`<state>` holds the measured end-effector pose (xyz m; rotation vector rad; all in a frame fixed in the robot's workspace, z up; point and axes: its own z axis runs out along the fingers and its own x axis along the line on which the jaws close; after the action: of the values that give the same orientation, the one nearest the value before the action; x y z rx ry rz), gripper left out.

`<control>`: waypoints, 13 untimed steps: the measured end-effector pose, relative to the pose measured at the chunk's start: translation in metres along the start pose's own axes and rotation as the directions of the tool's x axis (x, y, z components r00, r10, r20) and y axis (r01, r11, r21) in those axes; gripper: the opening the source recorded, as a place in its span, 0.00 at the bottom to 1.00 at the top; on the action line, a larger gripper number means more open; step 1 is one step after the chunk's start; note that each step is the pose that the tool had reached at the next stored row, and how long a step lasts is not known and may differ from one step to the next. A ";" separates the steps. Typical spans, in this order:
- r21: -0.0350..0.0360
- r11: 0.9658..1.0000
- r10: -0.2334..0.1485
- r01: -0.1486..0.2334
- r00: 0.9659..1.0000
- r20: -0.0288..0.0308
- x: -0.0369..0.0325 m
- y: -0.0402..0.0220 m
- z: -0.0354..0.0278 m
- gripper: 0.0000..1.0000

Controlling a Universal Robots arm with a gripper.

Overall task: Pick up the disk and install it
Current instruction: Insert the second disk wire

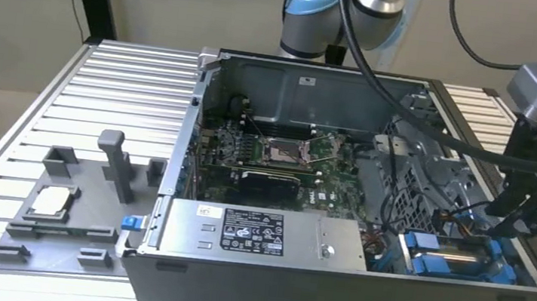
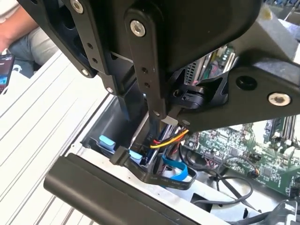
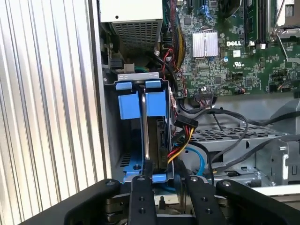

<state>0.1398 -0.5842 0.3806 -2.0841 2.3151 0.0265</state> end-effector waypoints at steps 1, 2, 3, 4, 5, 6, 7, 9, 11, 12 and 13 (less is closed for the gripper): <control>0.000 1.000 0.000 0.000 1.000 0.004 0.0012 -0.0002 -0.0009 1.00; -0.001 1.000 0.001 -0.001 1.000 0.007 0.0026 -0.0003 -0.0018 1.00; -0.001 1.000 0.002 -0.002 1.000 0.009 0.0039 -0.0005 -0.0025 1.00; -0.001 1.000 0.002 -0.002 1.000 0.012 0.0052 -0.0006 -0.0030 1.00; -0.001 1.000 0.003 -0.003 1.000 0.015 0.0066 -0.0008 -0.0034 1.00; -0.002 1.000 0.004 -0.004 1.000 0.016 0.0080 -0.0009 -0.0034 1.00; -0.002 1.000 0.004 -0.004 1.000 0.017 0.0085 -0.0009 -0.0034 1.00; -0.002 1.000 0.004 -0.004 1.000 0.017 0.0084 -0.0009 -0.0034 1.00; -0.002 1.000 0.004 -0.004 1.000 0.017 0.0086 -0.0010 -0.0035 1.00; -0.002 1.000 0.004 -0.004 1.000 0.017 0.0088 -0.0010 -0.0034 1.00; -0.002 1.000 0.004 -0.004 1.000 0.017 0.0088 -0.0010 -0.0035 1.00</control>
<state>0.1398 -0.5932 0.3838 -2.0721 2.3105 0.0456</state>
